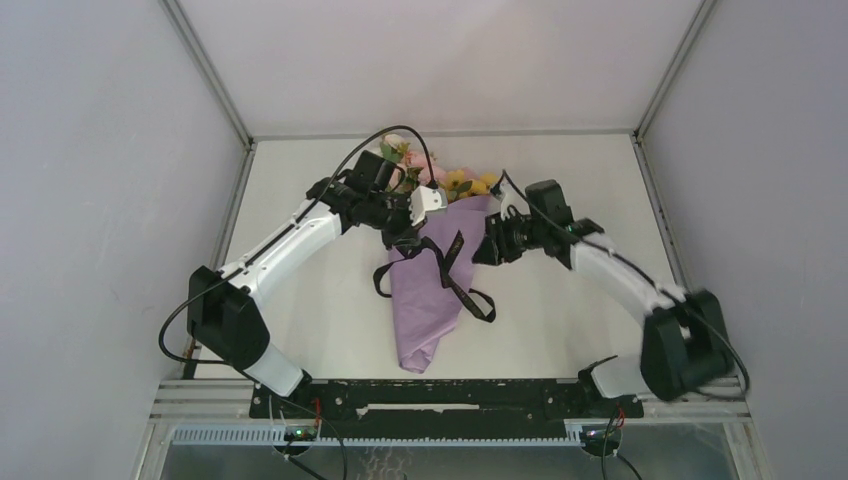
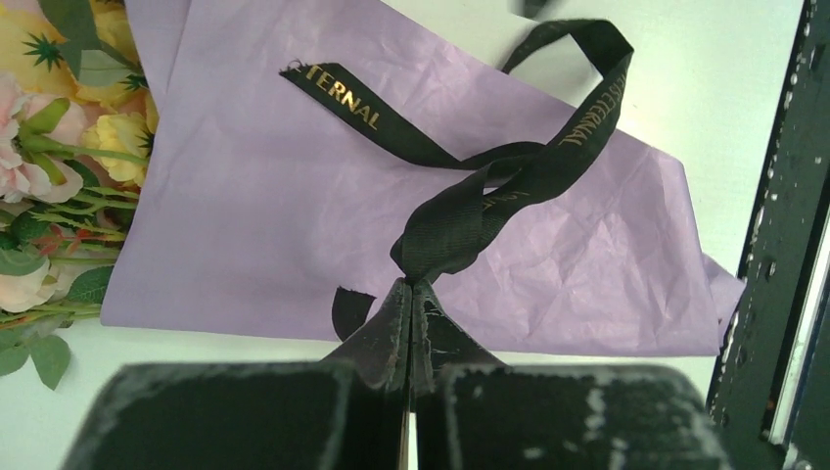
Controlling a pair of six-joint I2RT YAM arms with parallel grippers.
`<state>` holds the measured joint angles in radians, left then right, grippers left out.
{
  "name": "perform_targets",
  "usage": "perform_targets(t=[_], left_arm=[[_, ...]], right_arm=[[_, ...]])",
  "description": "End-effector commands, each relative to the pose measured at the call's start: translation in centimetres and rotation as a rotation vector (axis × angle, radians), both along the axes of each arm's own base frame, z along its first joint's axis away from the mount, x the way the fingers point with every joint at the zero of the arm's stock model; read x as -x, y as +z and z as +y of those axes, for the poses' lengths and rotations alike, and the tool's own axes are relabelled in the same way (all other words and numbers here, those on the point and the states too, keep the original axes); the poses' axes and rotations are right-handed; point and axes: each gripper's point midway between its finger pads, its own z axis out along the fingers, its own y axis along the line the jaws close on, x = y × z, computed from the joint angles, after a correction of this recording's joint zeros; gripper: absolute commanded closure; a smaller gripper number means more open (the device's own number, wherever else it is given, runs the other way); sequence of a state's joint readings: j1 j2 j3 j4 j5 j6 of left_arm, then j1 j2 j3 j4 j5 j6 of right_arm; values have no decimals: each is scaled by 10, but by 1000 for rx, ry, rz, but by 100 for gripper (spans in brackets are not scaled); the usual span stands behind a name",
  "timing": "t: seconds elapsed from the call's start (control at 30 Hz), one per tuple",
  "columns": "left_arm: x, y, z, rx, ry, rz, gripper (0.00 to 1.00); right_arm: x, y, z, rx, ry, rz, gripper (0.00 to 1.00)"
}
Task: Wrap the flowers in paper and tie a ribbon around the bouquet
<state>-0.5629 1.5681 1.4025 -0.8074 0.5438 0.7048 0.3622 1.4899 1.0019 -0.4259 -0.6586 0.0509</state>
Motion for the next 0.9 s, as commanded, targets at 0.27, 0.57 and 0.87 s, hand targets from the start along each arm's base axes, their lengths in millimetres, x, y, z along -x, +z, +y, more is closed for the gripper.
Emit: perform_targets(t=[0.27,0.57,0.87], left_arm=[[-2,11,-7,56,50,-3,100],[-1,9,-7,56,48,3,100],[-3,3,-9,48,47,18,100]], right_arm=[[63,35,79,-288,-113,-451,54],[40,-34,66,-58,-358,-388,53],[10,-38,48,-7,-459,-451,45]])
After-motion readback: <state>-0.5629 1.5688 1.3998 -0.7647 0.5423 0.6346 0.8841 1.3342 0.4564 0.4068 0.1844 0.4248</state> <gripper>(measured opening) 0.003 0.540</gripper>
